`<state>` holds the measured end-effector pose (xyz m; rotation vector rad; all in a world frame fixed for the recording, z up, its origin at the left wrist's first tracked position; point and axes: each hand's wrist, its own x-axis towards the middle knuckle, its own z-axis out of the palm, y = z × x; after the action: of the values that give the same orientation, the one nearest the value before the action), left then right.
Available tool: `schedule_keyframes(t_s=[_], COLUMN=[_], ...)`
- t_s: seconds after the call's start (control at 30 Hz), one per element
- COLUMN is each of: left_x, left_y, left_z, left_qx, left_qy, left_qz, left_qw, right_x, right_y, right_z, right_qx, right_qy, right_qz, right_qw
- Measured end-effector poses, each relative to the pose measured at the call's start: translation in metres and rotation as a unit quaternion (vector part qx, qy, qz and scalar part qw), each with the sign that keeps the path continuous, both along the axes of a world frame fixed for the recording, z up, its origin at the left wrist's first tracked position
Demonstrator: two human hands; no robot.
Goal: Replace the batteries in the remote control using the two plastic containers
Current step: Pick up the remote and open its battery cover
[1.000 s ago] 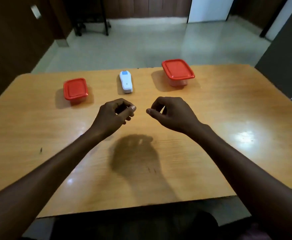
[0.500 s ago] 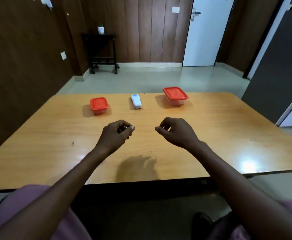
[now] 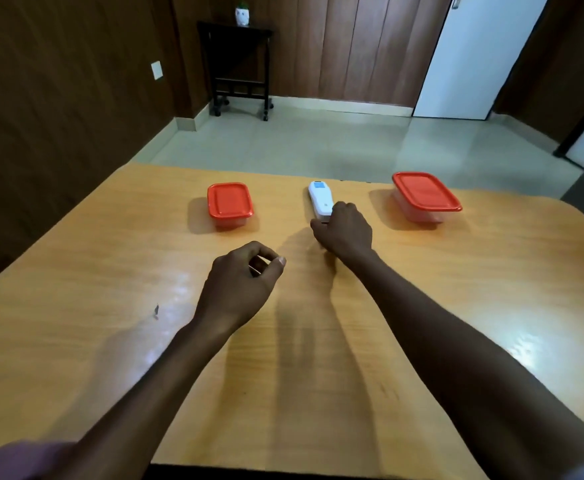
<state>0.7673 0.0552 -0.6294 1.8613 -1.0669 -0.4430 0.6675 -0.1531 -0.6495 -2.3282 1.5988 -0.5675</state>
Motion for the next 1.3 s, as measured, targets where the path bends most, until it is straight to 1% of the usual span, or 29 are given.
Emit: schedule_keyframes(t_s=[0.13,0.23,0.33,0.4,0.47,0.53,0.57,0.67,0.73,0.77,0.83,0.87,0.93,0.97,1.0,1.07,1.17,1.3], left_x=[0.008,0.006,0.002,-0.004,-0.014,-0.027,-0.033,-0.055,-0.068,-0.074,-0.083,-0.084,-0.080,-0.077,-0.075,-0.074,-0.077,-0.081], left_y=[-0.003,-0.004,-0.005,-0.005,-0.004,-0.004,-0.005,-0.004,0.001,0.003,0.004,0.003,0.002,0.001,0.001,0.003,0.002,0.004], left_z=[-0.007,-0.009,-0.011,-0.011,-0.010,-0.009,-0.008,-0.009,-0.012,-0.013,-0.014,-0.015,-0.017,-0.018,-0.019,-0.019,-0.020,-0.024], left_qx=[0.014,0.025,0.031,0.030,0.029,0.025,0.022,0.003,-0.019,-0.025,-0.035,-0.042,-0.059,-0.063,-0.064,-0.063,-0.065,-0.073], left_qy=[0.007,0.011,0.032,0.068,0.122,0.211,0.268,0.426,0.481,0.495,0.514,0.523,0.528,0.522,0.513,0.499,0.488,0.471], left_qz=[0.011,0.003,-0.003,-0.013,-0.024,-0.026,-0.029,-0.058,-0.072,-0.077,-0.083,-0.081,-0.075,-0.080,-0.093,-0.125,-0.153,-0.143], left_qw=[1.000,1.000,0.999,0.997,0.992,0.977,0.963,0.903,0.874,0.865,0.853,0.848,0.844,0.847,0.851,0.855,0.857,0.867], right_x=[0.037,0.042,0.035,0.020,-0.004,-0.033,-0.046,-0.086,-0.106,-0.113,-0.120,-0.121,-0.120,-0.120,-0.120,-0.120,-0.118,-0.114], right_y=[-0.042,-0.057,-0.046,-0.022,0.013,0.054,0.075,0.129,0.149,0.155,0.161,0.163,0.164,0.164,0.162,0.159,0.157,0.159], right_z=[-0.007,-0.012,-0.010,-0.006,0.000,0.005,0.007,0.009,0.007,0.006,0.008,0.011,0.018,0.021,0.023,0.025,0.022,0.015], right_qx=[0.016,0.019,-0.003,-0.020,-0.026,-0.024,-0.022,0.000,0.031,0.044,0.094,0.142,0.247,0.279,0.295,0.305,0.305,0.309], right_qy=[0.004,0.008,-0.010,-0.017,-0.025,-0.029,-0.029,-0.052,-0.111,-0.143,-0.201,-0.238,-0.313,-0.339,-0.357,-0.378,-0.383,-0.389], right_qz=[-0.052,-0.078,-0.078,-0.058,-0.030,0.006,0.023,0.044,0.031,0.028,0.036,0.049,0.074,0.078,0.077,0.076,0.096,0.103], right_qw=[0.998,0.997,0.997,0.998,0.999,0.999,0.999,0.998,0.993,0.988,0.974,0.960,0.914,0.895,0.883,0.871,0.866,0.862])
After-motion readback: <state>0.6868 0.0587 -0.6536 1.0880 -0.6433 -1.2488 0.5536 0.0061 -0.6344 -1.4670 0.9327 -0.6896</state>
